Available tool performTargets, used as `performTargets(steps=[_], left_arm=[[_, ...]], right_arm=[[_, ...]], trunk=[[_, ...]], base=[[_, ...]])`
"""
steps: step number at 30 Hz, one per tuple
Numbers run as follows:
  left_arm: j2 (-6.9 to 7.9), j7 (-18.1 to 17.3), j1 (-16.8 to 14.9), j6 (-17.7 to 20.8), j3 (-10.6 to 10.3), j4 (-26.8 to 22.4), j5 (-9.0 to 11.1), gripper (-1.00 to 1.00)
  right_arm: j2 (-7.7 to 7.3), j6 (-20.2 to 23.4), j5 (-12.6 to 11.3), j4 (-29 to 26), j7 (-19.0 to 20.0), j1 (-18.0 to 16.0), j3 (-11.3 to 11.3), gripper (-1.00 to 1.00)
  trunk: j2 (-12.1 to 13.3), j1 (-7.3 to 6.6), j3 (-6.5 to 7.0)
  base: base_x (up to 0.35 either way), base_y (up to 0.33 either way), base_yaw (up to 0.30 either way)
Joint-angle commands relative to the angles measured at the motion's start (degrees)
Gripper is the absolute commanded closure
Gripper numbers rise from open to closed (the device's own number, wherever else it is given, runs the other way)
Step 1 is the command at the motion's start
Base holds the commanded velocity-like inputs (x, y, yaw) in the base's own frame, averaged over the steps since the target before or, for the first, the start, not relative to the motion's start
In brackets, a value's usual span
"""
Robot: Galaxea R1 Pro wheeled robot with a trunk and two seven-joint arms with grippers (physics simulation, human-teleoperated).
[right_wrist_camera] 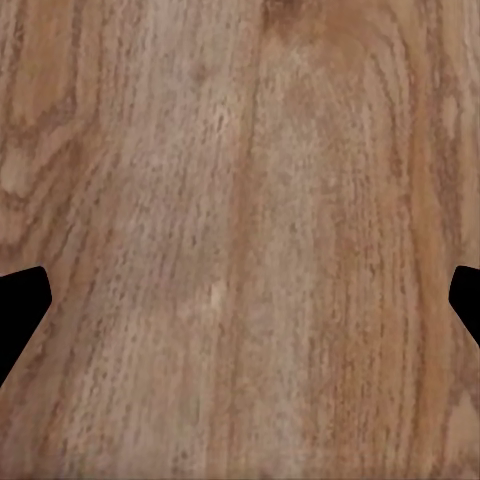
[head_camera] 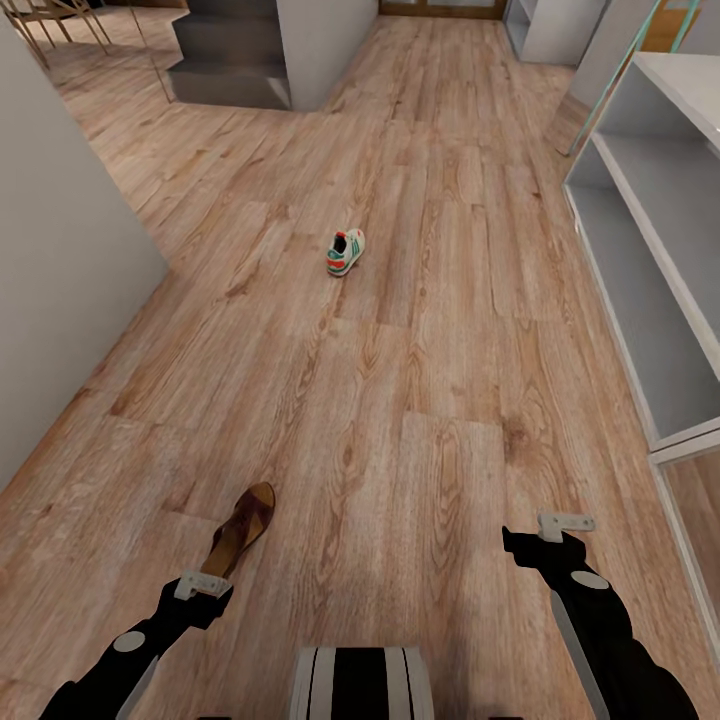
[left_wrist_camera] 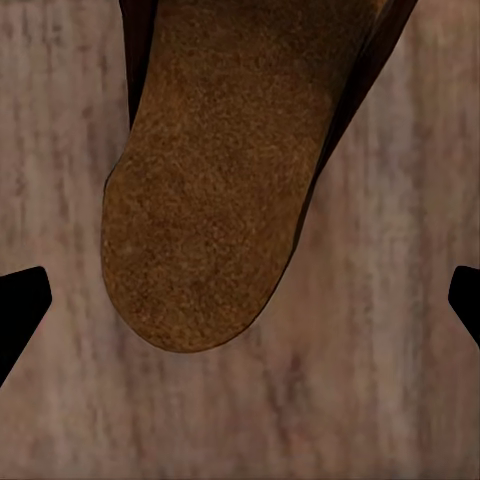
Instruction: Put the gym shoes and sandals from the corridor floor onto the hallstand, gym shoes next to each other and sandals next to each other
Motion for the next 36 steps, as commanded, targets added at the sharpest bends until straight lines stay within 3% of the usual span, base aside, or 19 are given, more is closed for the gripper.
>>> performTargets(steps=[1,12,36], left_arm=[[0.00,-0.2,0.0,-0.3,0.2,0.0,-0.6,-1.00],[0.04,-0.2,0.0,-0.3,0.2,0.0,-0.6,-1.00],[0.21,-0.1,0.2,-0.3,0.3,0.0,-0.6,-1.00]], right_arm=[[-0.02,0.3,0.0,-0.1,-0.2,0.0,0.1,-1.00],[-0.02,0.3,0.0,-0.1,-0.2,0.0,0.1,-1.00],[-0.02,0.3,0.0,-0.1,-0.2,0.0,0.1,-1.00]], trunk=[[0.0,-0.01,-0.04],[-0.2,0.27,-2.56],[-0.2,0.27,-2.74]], base=[[0.000,0.000,0.000],[0.000,0.000,0.000],[0.019,0.005,0.000]])
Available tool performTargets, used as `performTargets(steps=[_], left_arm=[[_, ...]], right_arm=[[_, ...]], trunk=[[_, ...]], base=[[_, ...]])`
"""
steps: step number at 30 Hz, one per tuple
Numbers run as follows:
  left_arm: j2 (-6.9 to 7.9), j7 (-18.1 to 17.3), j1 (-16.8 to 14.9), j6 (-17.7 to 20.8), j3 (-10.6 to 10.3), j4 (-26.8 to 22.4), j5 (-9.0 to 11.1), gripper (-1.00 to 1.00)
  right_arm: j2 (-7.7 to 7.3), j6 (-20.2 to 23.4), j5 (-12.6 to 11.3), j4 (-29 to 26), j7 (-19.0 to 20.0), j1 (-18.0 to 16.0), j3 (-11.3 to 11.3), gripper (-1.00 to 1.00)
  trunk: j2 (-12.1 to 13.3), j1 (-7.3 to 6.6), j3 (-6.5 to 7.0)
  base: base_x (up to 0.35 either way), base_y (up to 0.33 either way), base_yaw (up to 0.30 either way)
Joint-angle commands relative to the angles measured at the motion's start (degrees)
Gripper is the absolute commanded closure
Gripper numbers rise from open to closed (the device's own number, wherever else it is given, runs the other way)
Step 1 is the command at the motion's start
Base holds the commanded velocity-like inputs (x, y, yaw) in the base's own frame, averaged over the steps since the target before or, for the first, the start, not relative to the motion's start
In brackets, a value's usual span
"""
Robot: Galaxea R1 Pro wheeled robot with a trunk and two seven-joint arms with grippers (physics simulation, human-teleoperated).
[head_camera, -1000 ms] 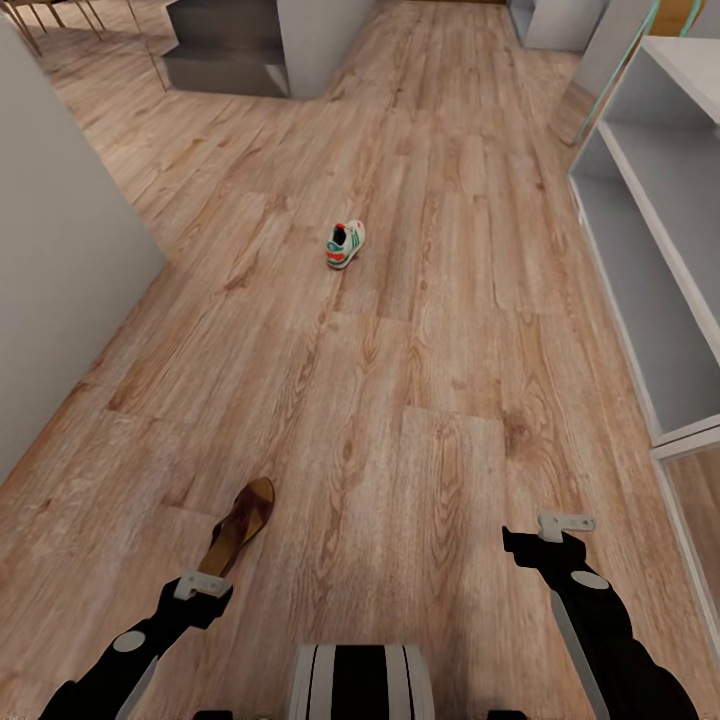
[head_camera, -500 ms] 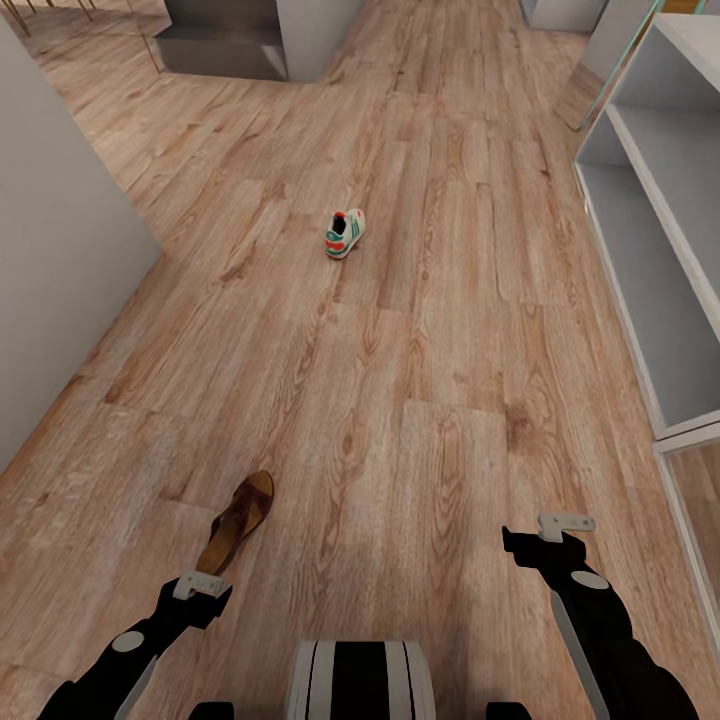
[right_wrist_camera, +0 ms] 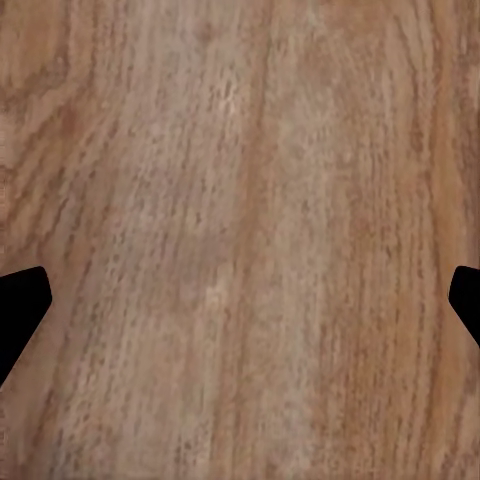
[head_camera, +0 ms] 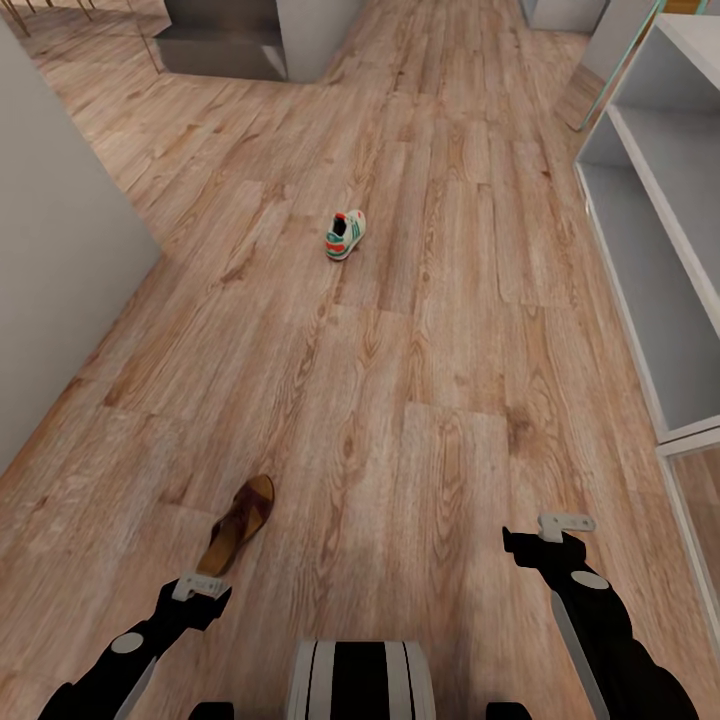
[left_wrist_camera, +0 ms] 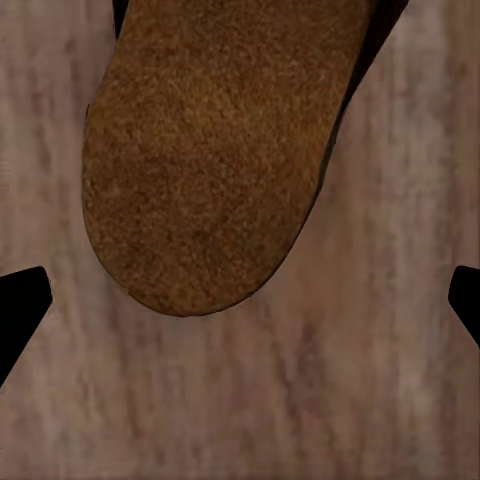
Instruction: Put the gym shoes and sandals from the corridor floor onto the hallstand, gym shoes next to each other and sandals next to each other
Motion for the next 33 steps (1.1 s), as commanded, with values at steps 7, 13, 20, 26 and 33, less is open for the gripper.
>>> performTargets(steps=[7,13,20,26,33], left_arm=[[-0.02,-0.2,0.1,-0.4,0.2,0.0,-0.6,-1.00],[-0.03,-0.2,0.1,-0.4,0.2,0.0,-0.6,-1.00],[-0.03,-0.2,0.2,-0.4,0.2,0.0,-0.6,-1.00],[-0.03,-0.2,0.2,-0.4,0.2,0.0,-0.6,-1.00],[-0.04,-0.2,0.2,-0.4,0.2,0.0,-0.6,-1.00]], right_arm=[[-0.02,0.3,0.0,-0.1,-0.2,0.0,0.1,-1.00],[-0.02,0.3,0.0,-0.1,-0.2,0.0,0.0,-1.00],[-0.02,0.3,0.0,-0.1,-0.2,0.0,0.0,-1.00],[-0.02,0.3,0.0,-0.1,-0.2,0.0,0.0,-1.00],[-0.02,0.3,0.0,-0.1,-0.2,0.0,0.0,-1.00]], trunk=[[0.0,0.01,-0.03],[0.0,0.01,-0.03],[0.0,0.01,-0.03],[0.0,0.01,-0.03],[0.0,0.01,-0.03]], base=[[0.080,0.023,0.000],[0.015,0.004,0.000],[0.004,0.001,0.000],[0.001,0.000,0.000],[0.001,0.000,0.000]])
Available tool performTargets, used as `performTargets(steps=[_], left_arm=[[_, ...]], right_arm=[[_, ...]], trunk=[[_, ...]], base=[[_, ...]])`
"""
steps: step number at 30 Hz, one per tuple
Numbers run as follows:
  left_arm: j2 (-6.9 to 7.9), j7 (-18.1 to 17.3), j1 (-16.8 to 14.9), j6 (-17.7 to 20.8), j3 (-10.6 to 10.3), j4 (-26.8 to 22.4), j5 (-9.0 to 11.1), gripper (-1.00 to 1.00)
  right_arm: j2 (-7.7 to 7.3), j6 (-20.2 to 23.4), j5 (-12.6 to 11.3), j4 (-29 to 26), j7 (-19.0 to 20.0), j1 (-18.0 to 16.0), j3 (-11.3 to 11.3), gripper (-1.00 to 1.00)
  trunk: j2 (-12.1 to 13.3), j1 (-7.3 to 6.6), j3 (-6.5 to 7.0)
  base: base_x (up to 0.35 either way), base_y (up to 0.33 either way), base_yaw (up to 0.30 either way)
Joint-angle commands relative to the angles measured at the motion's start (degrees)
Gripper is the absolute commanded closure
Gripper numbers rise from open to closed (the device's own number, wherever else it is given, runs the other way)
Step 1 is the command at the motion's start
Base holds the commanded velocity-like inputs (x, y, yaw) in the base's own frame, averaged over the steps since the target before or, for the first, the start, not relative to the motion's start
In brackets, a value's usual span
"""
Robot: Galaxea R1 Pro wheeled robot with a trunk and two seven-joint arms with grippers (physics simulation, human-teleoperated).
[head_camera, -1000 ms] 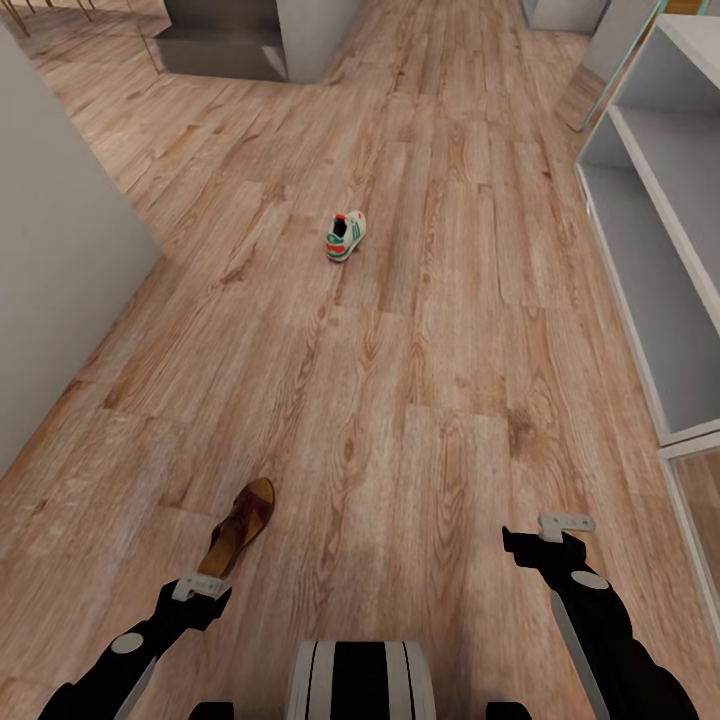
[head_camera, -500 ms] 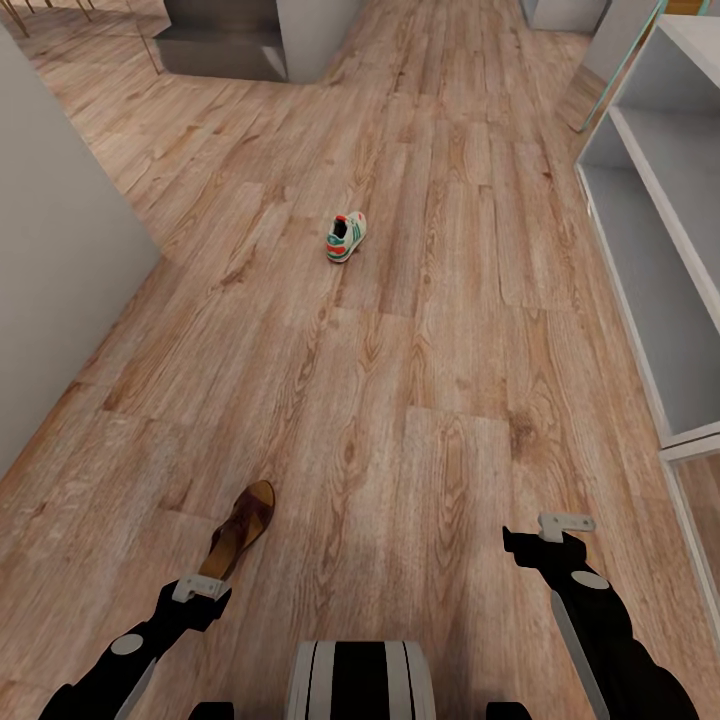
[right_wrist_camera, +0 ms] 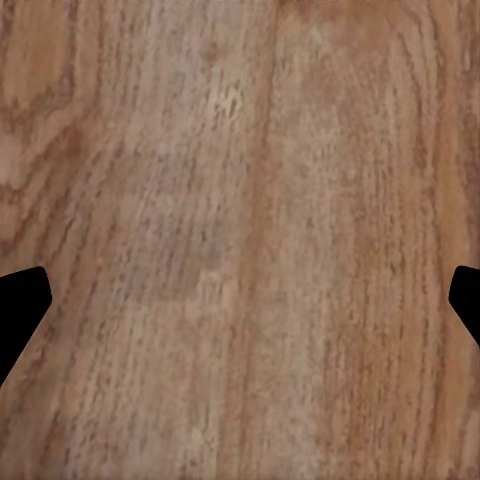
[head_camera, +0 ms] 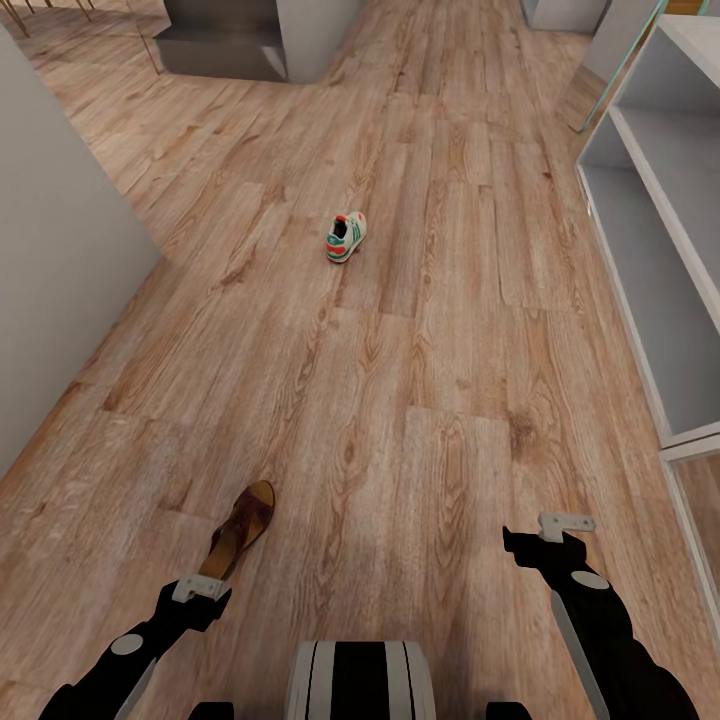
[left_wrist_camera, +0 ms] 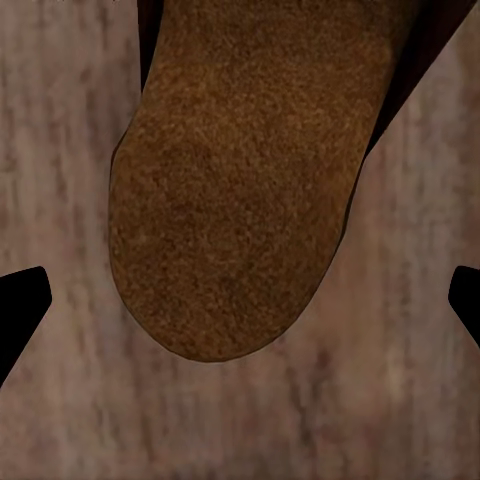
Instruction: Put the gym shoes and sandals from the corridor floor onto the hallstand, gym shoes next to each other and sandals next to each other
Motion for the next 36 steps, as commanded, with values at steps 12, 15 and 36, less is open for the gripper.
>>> performTargets(steps=[12,15,36], left_arm=[[0.00,-0.2,0.0,-0.3,0.2,0.0,-0.6,-1.00],[0.00,-0.2,0.0,-0.3,0.2,0.0,-0.6,-1.00],[-0.14,-0.2,0.0,-0.3,0.1,0.0,-0.6,-1.00]], right_arm=[[-0.02,0.3,0.0,-0.1,-0.2,0.0,0.1,-1.00],[-0.02,0.3,0.0,-0.1,-0.2,0.0,0.1,-1.00],[-0.02,0.3,0.0,-0.1,-0.2,0.0,0.1,-1.00]], trunk=[[0.0,-0.01,-0.03],[0.0,-0.01,-0.03],[0.0,-0.01,-0.03]], base=[[0.063,0.000,0.000],[0.024,0.000,0.000],[0.003,0.000,0.000]])
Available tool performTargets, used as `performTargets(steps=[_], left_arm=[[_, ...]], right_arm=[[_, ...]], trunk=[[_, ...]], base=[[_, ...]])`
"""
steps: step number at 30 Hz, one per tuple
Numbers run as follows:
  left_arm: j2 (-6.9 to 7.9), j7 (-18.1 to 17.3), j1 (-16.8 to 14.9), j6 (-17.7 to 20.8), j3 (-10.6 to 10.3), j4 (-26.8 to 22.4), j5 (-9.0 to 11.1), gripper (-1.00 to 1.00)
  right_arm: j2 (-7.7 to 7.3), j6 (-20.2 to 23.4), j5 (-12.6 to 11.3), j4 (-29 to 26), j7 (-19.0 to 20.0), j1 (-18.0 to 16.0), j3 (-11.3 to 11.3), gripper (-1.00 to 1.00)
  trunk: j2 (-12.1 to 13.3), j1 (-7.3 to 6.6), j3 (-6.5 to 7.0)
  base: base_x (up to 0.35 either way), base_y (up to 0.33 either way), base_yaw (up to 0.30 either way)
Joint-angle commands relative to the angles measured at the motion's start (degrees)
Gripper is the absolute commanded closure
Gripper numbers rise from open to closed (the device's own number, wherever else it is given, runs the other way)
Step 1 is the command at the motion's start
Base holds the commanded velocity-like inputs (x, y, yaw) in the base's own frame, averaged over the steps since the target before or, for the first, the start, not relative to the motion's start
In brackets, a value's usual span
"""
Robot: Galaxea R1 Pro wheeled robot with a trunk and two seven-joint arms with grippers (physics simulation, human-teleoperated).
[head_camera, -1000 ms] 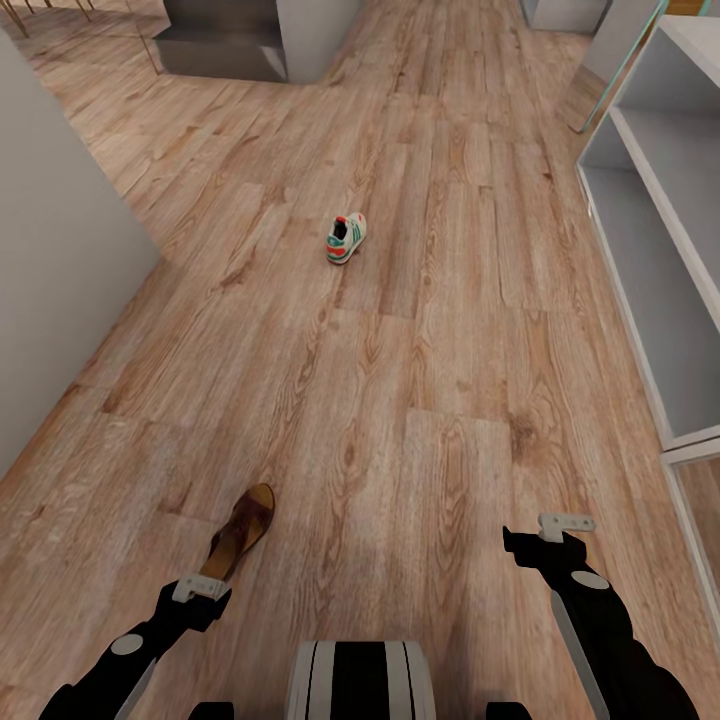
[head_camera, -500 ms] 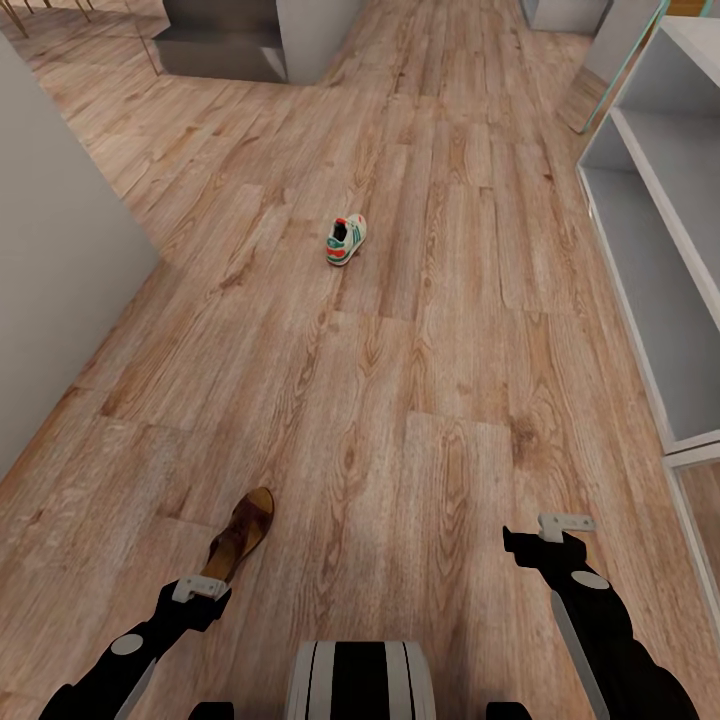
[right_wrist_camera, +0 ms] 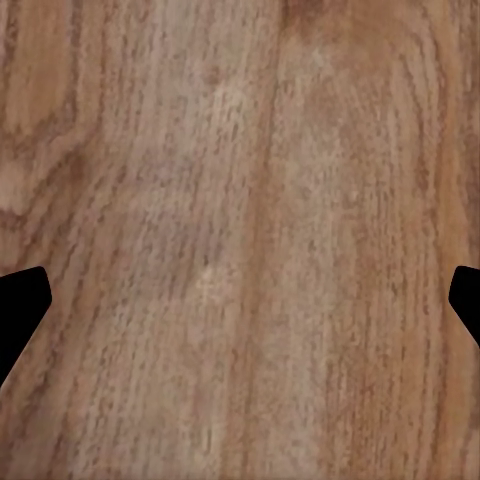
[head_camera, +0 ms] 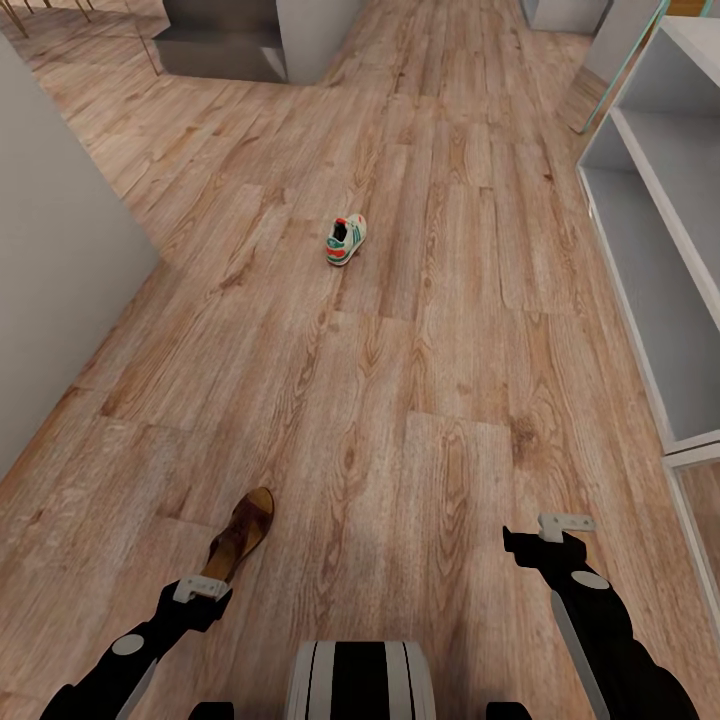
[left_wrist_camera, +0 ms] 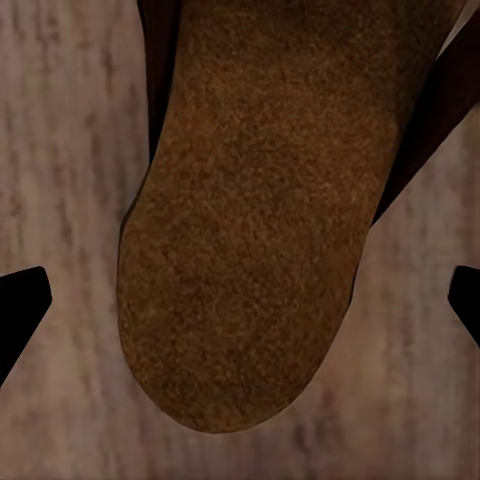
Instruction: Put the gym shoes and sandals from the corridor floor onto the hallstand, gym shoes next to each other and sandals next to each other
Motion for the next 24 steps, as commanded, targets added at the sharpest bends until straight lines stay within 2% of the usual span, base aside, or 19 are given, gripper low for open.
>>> performTargets(steps=[1,3,4,24], left_arm=[[-0.02,-0.2,0.0,-0.3,0.1,0.0,-0.6,-1.00],[-0.03,-0.2,0.0,-0.3,0.1,0.1,-0.6,-1.00],[-0.03,-0.2,0.0,-0.3,0.1,0.1,-0.6,1.00],[0.10,-0.2,-0.1,-0.2,0.3,0.2,-0.6,1.00]], right_arm=[[-0.02,0.3,0.0,-0.1,-0.2,0.0,0.1,-1.00],[-0.02,0.3,0.0,-0.1,-0.2,0.0,0.1,-1.00],[-0.02,0.3,0.0,-0.1,-0.2,0.0,0.1,-1.00],[-0.02,0.3,0.0,-0.1,-0.2,0.0,0.1,-1.00]], trunk=[[0.0,-0.01,-0.03],[0.0,-0.01,-0.03],[0.0,-0.01,-0.03],[0.0,-0.01,-0.03]], base=[[0.000,0.000,0.000],[0.000,0.000,0.000],[0.000,0.000,0.000],[0.000,0.000,0.000]])
